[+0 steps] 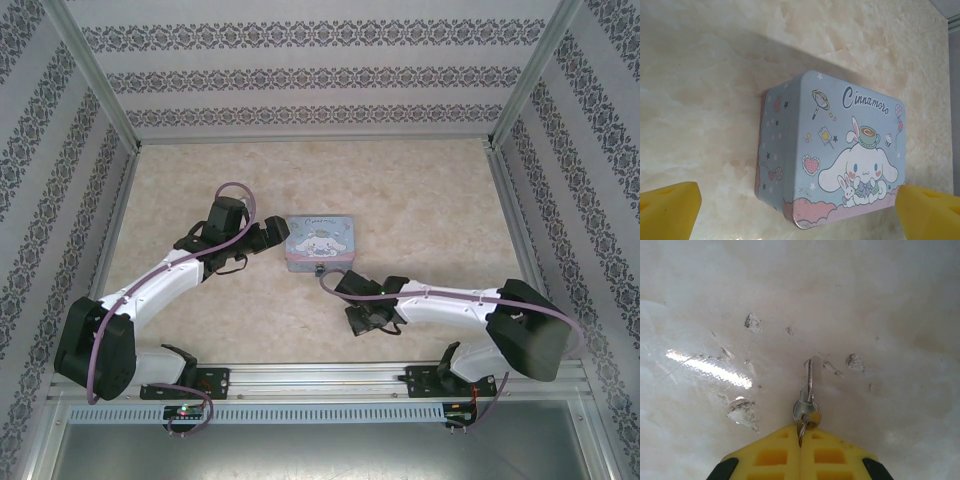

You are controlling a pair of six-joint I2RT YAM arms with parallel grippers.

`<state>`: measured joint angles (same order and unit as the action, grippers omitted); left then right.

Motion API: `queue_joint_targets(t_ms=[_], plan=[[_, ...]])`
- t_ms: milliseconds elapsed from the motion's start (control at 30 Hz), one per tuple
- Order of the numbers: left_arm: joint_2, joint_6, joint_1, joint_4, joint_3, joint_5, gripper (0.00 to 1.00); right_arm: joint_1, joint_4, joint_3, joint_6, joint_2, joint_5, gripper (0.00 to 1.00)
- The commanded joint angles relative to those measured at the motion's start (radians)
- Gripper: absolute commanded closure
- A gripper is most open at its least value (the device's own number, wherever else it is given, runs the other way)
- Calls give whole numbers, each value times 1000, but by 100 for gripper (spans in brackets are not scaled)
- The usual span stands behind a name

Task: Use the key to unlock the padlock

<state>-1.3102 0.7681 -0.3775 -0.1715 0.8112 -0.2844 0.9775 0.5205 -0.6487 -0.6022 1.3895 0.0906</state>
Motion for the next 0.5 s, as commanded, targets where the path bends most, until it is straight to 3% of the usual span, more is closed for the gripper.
queue_joint_targets(t_ms=[0, 233, 467], plan=[[5, 6, 7, 33, -14, -15, 0, -13, -48, 21, 3, -59, -27, 100], [6, 25, 7, 62, -19, -79, 0, -111, -131, 65, 44, -253, -186, 100], [-6, 80, 6, 151, -20, -207, 0, -302, -227, 95, 86, -393, -423, 100]])
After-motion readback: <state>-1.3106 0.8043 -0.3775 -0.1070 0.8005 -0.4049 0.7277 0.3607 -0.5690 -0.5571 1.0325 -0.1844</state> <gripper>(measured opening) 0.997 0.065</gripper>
